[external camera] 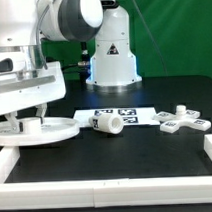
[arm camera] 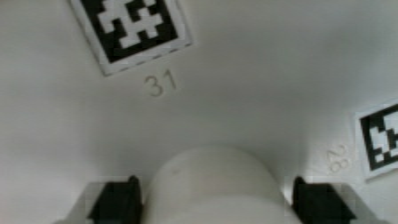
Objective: Assemble round table
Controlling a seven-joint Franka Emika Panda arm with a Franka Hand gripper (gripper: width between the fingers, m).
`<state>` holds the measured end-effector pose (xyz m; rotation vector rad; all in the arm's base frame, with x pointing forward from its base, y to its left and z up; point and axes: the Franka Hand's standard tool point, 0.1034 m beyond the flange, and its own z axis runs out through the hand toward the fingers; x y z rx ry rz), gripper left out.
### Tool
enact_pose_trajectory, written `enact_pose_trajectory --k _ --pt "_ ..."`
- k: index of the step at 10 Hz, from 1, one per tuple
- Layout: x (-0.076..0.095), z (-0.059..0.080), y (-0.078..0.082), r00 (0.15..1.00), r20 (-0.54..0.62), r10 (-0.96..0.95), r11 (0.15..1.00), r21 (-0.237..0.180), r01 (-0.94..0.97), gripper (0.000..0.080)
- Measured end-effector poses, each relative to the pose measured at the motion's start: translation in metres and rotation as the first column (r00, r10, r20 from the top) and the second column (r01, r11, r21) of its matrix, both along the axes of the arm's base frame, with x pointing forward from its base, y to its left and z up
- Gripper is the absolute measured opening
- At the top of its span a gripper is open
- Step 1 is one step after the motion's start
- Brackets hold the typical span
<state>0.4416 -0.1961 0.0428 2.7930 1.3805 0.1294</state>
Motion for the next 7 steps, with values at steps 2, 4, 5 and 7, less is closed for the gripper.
enact_pose_trajectory --k 2,4,5,7 --pt "0.021 0.041 0.03 0.994 -0.003 -0.107 0.994 0.01 0.107 0.0405" --pt "0.043 0.056 0.076 0.967 0.008 -0.255 0.967 0.008 0.255 0.0406" --pt "0.043 0.049 0.08 0.971 0.008 -0.237 0.971 0.006 0.237 0.0406" --pt "0.042 0.048 0.078 0.97 0.003 -0.242 0.97 0.006 0.242 0.0406"
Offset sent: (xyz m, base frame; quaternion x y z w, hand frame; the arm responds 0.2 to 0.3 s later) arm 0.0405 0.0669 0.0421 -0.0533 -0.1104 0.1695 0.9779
